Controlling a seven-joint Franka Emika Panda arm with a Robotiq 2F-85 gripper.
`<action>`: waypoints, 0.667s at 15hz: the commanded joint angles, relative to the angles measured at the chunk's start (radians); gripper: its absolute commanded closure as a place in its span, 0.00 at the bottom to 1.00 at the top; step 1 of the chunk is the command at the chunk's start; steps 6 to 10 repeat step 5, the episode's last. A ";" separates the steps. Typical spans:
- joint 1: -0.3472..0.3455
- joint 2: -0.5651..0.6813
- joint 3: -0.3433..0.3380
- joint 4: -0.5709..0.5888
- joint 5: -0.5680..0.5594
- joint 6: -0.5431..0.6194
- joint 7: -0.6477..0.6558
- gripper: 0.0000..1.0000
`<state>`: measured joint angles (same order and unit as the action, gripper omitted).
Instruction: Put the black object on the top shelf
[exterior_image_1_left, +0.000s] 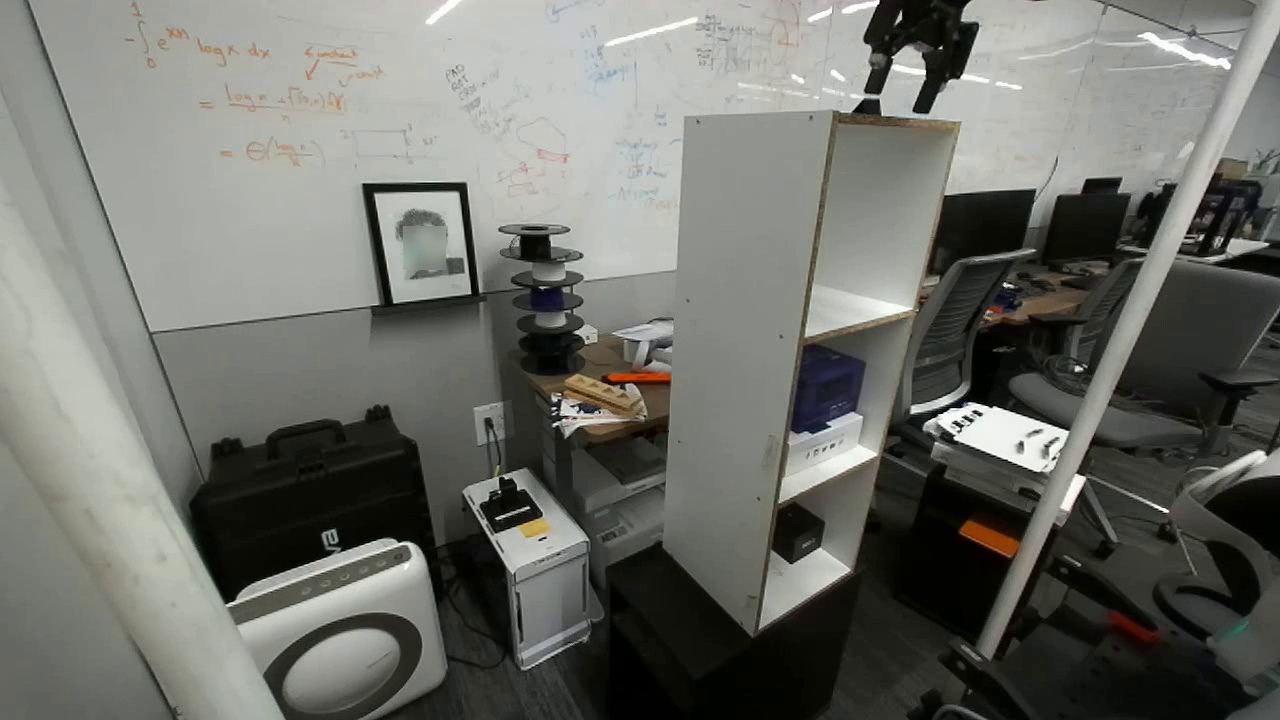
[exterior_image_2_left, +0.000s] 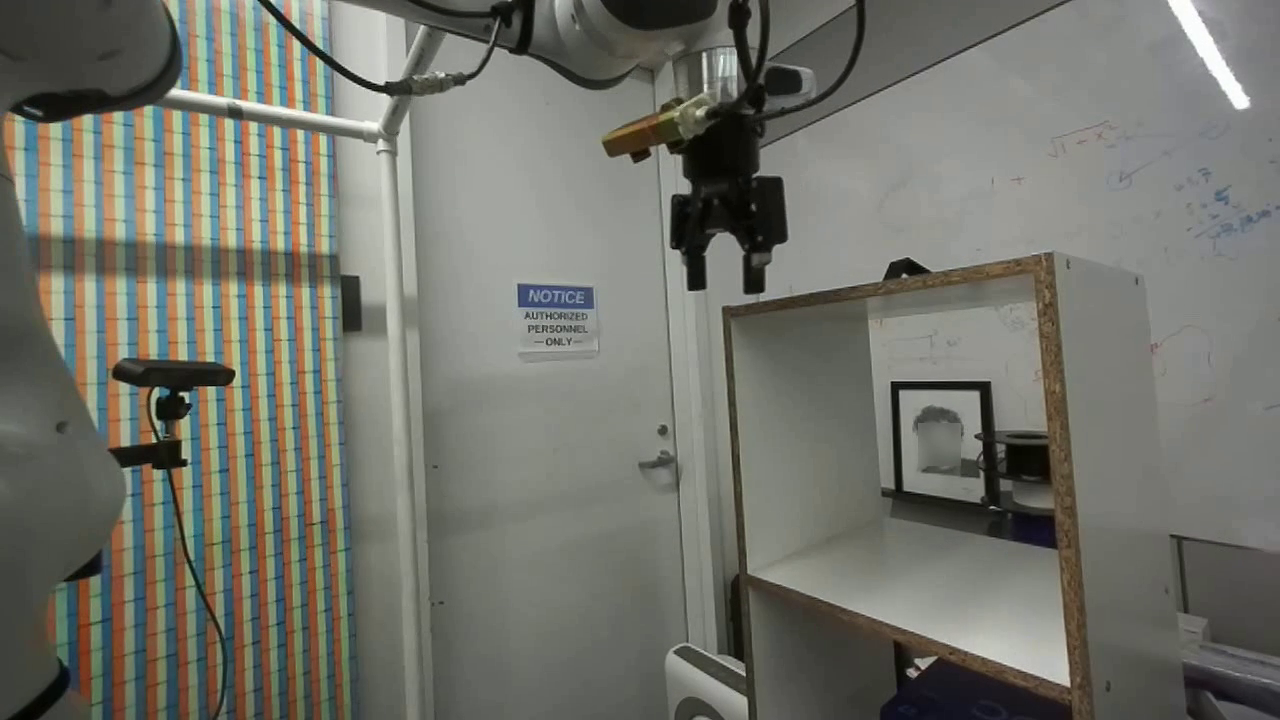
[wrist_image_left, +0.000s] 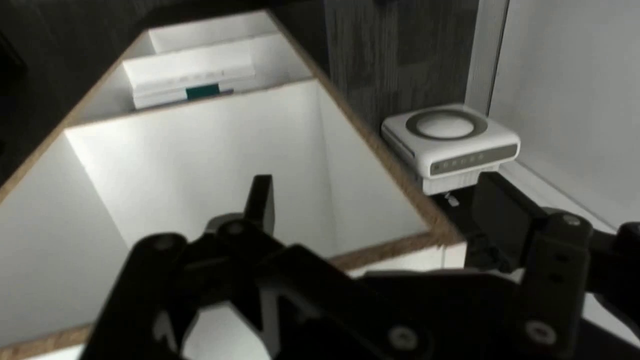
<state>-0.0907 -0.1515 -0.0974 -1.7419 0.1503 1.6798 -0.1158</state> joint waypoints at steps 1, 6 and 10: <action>0.013 -0.130 0.004 -0.145 -0.029 -0.127 -0.032 0.00; 0.013 -0.128 -0.005 -0.177 -0.035 -0.173 -0.022 0.00; 0.013 -0.128 -0.005 -0.177 -0.035 -0.173 -0.022 0.00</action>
